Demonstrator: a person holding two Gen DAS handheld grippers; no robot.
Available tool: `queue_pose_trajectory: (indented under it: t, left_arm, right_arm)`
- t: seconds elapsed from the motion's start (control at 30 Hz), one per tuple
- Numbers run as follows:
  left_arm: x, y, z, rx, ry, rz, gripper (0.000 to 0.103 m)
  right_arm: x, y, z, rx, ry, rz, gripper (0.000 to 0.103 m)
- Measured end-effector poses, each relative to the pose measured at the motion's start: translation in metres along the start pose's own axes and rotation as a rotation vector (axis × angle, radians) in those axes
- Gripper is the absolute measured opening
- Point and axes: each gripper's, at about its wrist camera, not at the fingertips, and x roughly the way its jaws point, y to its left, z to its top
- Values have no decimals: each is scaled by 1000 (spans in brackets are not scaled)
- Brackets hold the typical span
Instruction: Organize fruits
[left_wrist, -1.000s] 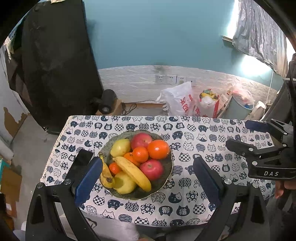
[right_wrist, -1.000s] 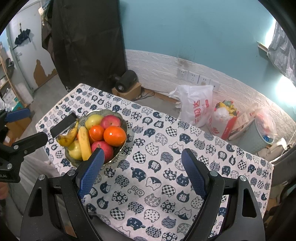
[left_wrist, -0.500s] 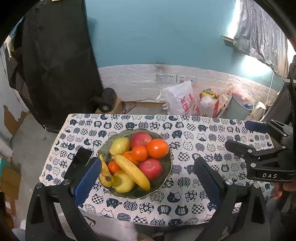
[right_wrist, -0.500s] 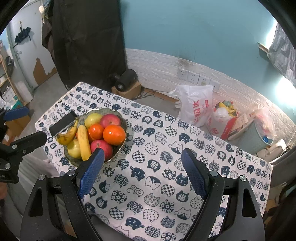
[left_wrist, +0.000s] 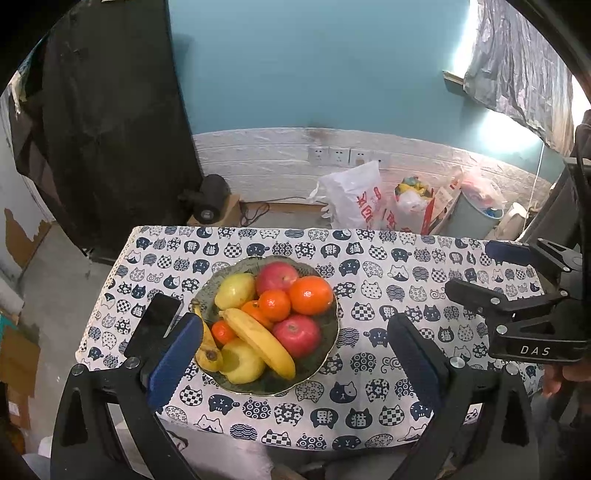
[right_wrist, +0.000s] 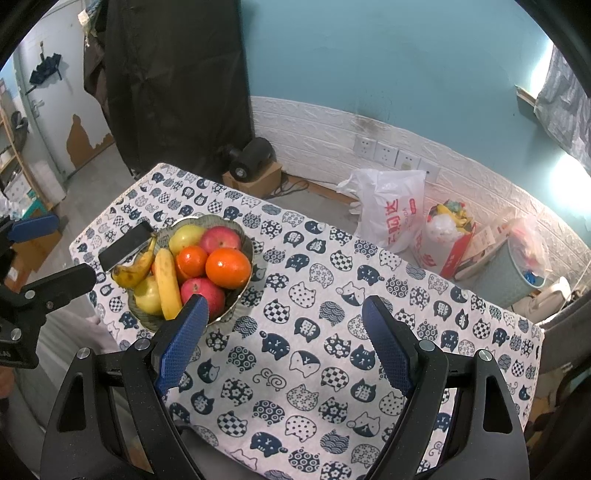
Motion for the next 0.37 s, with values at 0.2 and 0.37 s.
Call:
queue_pose_trajectory:
  t: [0.2,0.37]
  left_arm:
    - [0,0,0,0,-2,5,101]
    - [1,2,1,1,3,-7,101]
  right_arm:
    - [0,0,0,1,1,-1,84]
    - [0,0,0,1,1,-1,84]
